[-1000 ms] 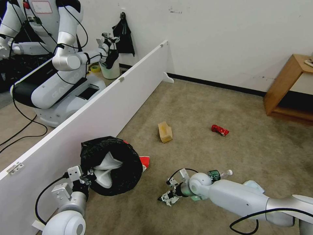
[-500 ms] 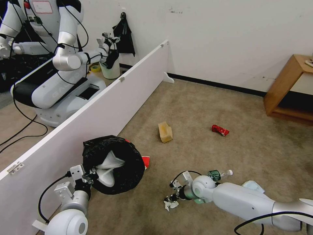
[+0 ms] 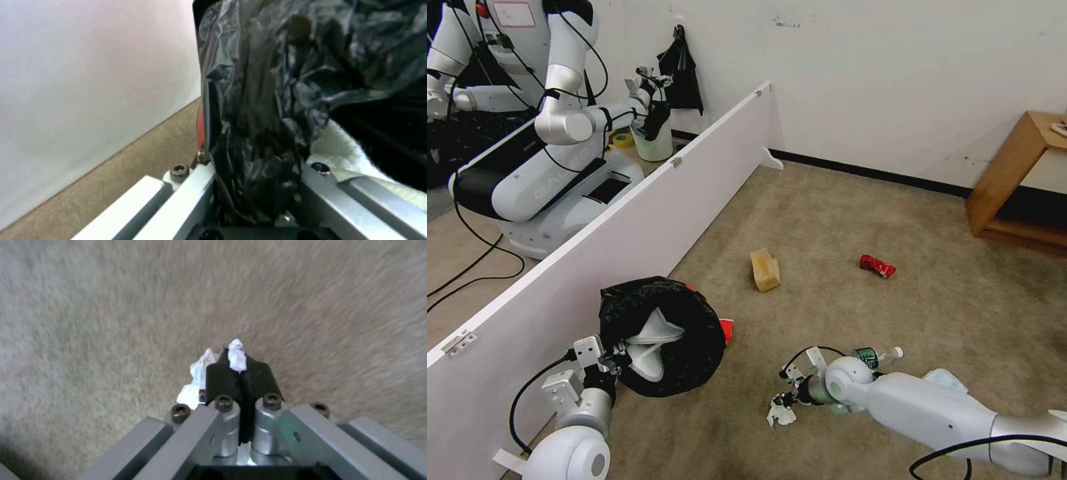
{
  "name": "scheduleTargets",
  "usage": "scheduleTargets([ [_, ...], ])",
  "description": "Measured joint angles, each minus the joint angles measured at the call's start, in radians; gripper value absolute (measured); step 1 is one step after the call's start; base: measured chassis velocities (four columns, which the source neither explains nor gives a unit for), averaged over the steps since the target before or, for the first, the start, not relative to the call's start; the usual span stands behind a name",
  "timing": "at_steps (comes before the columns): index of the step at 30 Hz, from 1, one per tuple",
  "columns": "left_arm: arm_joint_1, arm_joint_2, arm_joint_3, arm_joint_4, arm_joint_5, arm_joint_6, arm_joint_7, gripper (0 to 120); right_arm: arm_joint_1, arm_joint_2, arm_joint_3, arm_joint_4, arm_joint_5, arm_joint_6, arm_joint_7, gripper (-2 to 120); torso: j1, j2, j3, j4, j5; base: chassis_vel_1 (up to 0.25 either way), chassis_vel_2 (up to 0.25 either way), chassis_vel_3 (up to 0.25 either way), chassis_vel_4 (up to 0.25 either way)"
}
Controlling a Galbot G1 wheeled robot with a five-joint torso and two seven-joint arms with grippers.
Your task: Pick up the trash bin, then pick up the garbage from the floor and place it into the trash bin.
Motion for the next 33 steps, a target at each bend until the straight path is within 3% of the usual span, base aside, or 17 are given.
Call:
scheduleTargets([
  [9, -0.005, 0.003, 0.015, 0.001, 0.001, 0.004, 0.000, 0, -0.007, -0.054, 0.061, 0.063, 0.008, 0.001, 0.010, 0, 0.000, 0.000, 0.000, 0.0001, -0.0001, 0.000, 0.000, 0.000, 0.000],
  [10, -0.007, 0.008, 0.023, 0.002, 0.001, 0.007, -0.001, 0, -0.019, -0.094, 0.106, 0.098, 0.010, 0.001, 0.014, 0, 0.000, 0.000, 0.000, -0.0004, -0.0002, 0.000, 0.000, 0.000, 0.000],
  [12, -0.008, 0.009, 0.025, 0.002, 0.001, 0.008, -0.001, 0, -0.023, -0.103, 0.118, 0.106, 0.010, 0.001, 0.016, 0, 0.000, 0.000, 0.000, -0.0005, -0.0006, 0.000, 0.000, 0.000, 0.000],
  [13, -0.010, 0.020, 0.035, 0.004, 0.000, 0.012, -0.001, 0, -0.056, -0.146, 0.189, 0.164, 0.016, 0.000, 0.018, 0, 0.000, 0.000, 0.000, 0.0004, 0.0019, 0.000, 0.000, 0.000, 0.000],
  [14, -0.010, 0.020, 0.035, 0.004, 0.000, 0.012, -0.001, 0, -0.056, -0.146, 0.189, 0.164, 0.016, 0.000, 0.018, 0, 0.000, 0.000, 0.000, 0.0004, 0.0019, 0.000, 0.000, 0.000, 0.000],
  [15, -0.011, 0.026, 0.039, 0.006, 0.000, 0.012, -0.002, 0, -0.076, -0.184, 0.243, 0.197, 0.015, 0.001, 0.019, 0, 0.000, 0.000, 0.000, 0.0006, 0.0011, 0.000, 0.000, 0.000, 0.000],
  [16, -0.014, 0.036, 0.050, 0.012, 0.000, 0.013, -0.002, 0, -0.115, -0.245, 0.334, 0.255, 0.011, 0.002, 0.021, 0, 0.000, 0.000, 0.000, -0.0006, -0.0018, 0.000, 0.000, 0.000, 0.000],
  [17, -0.014, 0.036, 0.050, 0.012, 0.000, 0.013, -0.002, 0, -0.115, -0.245, 0.334, 0.255, 0.011, 0.002, 0.021, 0, 0.000, 0.000, 0.000, -0.0006, -0.0018, 0.000, 0.000, 0.000, 0.000],
  [18, -0.016, 0.046, 0.059, 0.014, -0.002, 0.016, -0.002, 0, -0.153, -0.292, 0.406, 0.304, 0.007, 0.003, 0.021, 0, 0.000, 0.000, 0.000, -0.0006, 0.0015, 0.000, 0.000, 0.000, 0.000],
  [19, -0.019, 0.053, 0.067, 0.016, -0.005, 0.019, -0.002, 0, -0.190, -0.334, 0.476, 0.345, 0.002, 0.005, 0.021, 0, 0.000, 0.000, 0.000, -0.0003, 0.0000, 0.000, 0.000, 0.000, 0.000],
  [22, -0.022, 0.068, 0.077, 0.023, -0.006, 0.024, -0.003, 0, -0.247, -0.397, 0.582, 0.405, -0.005, 0.015, 0.023, 0, 0.000, 0.000, 0.000, -0.0006, 0.0004, 0.000, 0.000, 0.000, 0.000],
  [26, -0.026, 0.085, 0.088, 0.026, -0.012, 0.034, -0.005, 0, -0.253, -0.432, 0.651, 0.453, -0.005, 0.037, 0.031, 0, 0.000, 0.000, 0.000, 0.0004, -0.0001, 0.000, 0.000, 0.000, 0.000],
  [33, -0.037, 0.114, 0.100, 0.027, -0.033, 0.056, -0.005, 0, -0.232, -0.431, 0.735, 0.488, 0.013, 0.050, 0.048, 0, 0.000, 0.000, 0.000, 0.0000, 0.0001, 0.000, 0.000, 0.000, 0.000],
])
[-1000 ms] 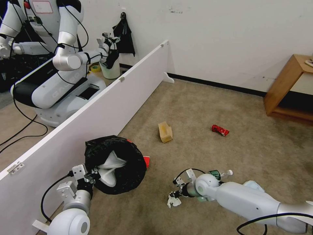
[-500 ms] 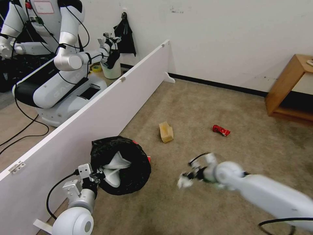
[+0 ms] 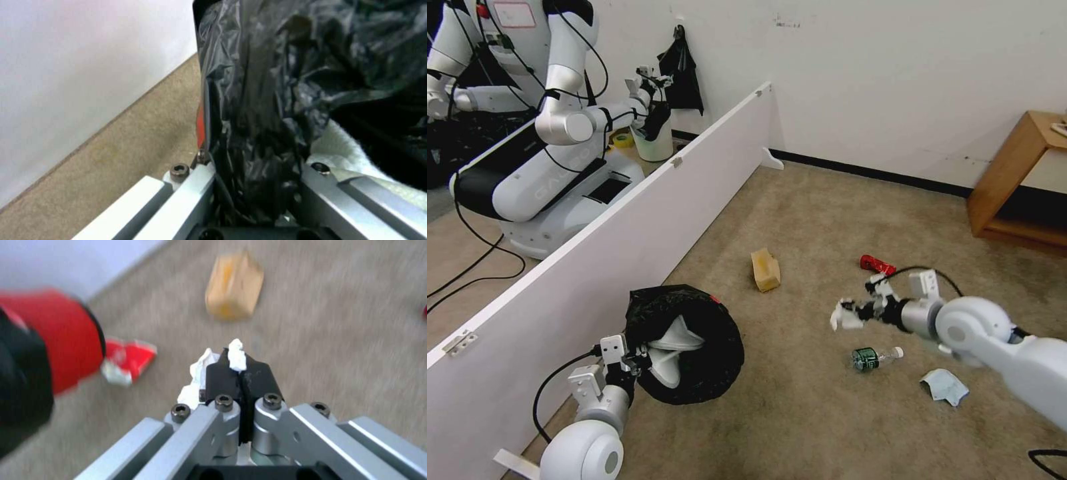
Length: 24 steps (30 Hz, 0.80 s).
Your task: Pick up the trash bin, then pick up the garbage from the floor and place it into the trash bin.
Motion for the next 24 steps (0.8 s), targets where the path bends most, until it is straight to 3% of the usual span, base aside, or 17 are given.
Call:
scheduleTargets([
  [14, -0.045, 0.052, 0.052, 0.032, -0.055, 0.048, 0.010, 0, 0.082, 0.012, 0.067, 0.173, 0.043, 0.125, -0.024, 0, 0.000, 0.000, 0.000, -0.0001, -0.0003, 0.000, 0.000, 0.000, 0.000],
  [24, -0.056, 0.059, 0.079, 0.039, -0.069, 0.062, 0.023, 0, 0.135, 0.014, 0.048, 0.297, 0.048, 0.209, -0.079, 0, 0.000, 0.000, 0.000, 0.0000, -0.0003, 0.000, 0.000, 0.000, 0.000],
])
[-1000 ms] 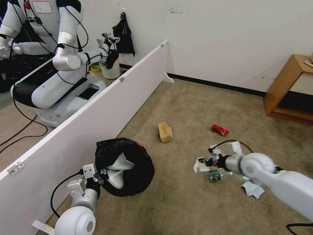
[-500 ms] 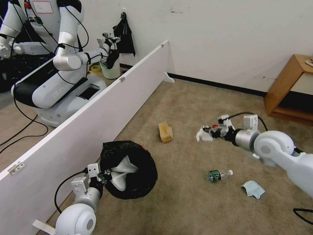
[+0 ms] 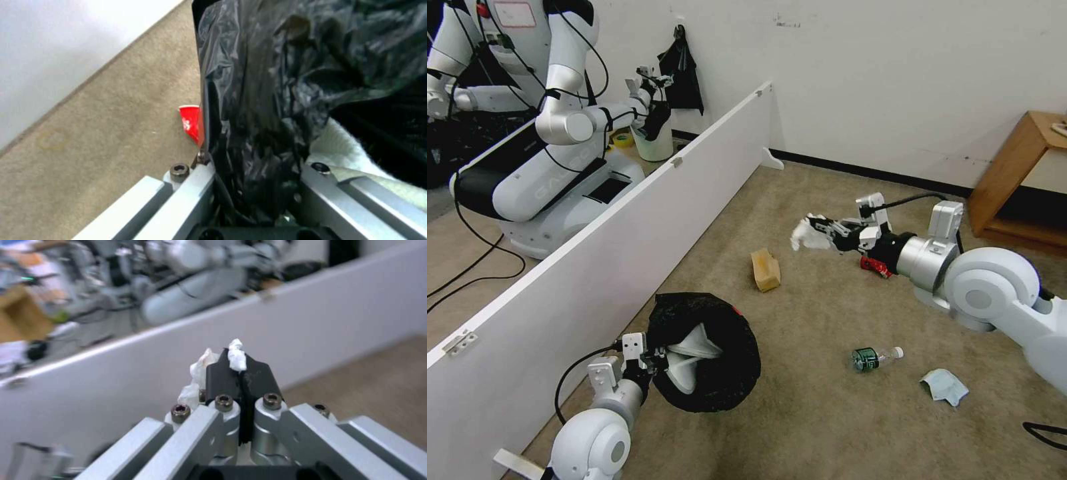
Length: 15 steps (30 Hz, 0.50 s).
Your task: Pick up the trash bin, then pick up the garbage from the floor and place it into the trash bin.
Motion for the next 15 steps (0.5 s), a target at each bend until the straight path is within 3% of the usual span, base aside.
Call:
scheduleTargets([
  [15, -0.014, 0.004, 0.023, 0.001, -0.033, 0.025, 0.024, 0, 0.036, 0.010, -0.067, 0.118, -0.096, 0.132, -0.253, 0, 0.000, 0.000, 0.000, 0.0000, 0.0001, 0.000, 0.000, 0.000, 0.000],
])
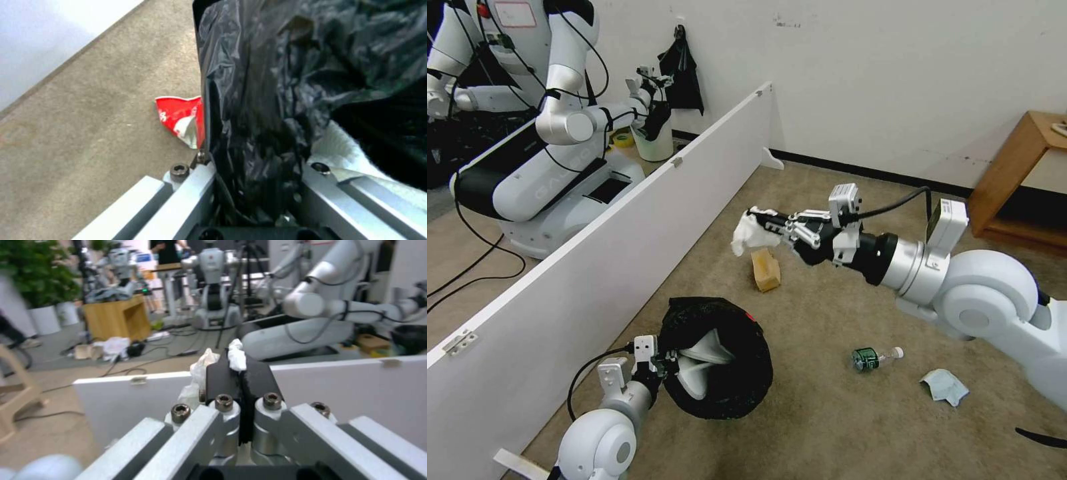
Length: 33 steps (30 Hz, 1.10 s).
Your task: Pick up the trash bin, then pick up the garbage from the floor and place it into the trash bin.
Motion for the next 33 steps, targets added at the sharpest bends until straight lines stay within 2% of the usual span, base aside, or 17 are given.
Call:
scheduleTargets([
  [15, -0.027, 0.004, 0.011, -0.009, -0.050, 0.021, 0.005, 0, -0.046, 0.001, -0.063, -0.002, -0.106, 0.009, -0.112, 0, 0.000, 0.000, 0.000, -0.0001, 0.0000, 0.000, 0.000, 0.000, 0.000],
  [33, -0.029, 0.012, 0.007, -0.018, -0.080, 0.023, 0.000, 0, -0.054, 0.040, -0.147, -0.057, -0.213, 0.006, -0.166, 2, 0.000, 0.000, 0.000, 0.0000, -0.0001, 0.000, 0.000, 0.000, 0.000],
])
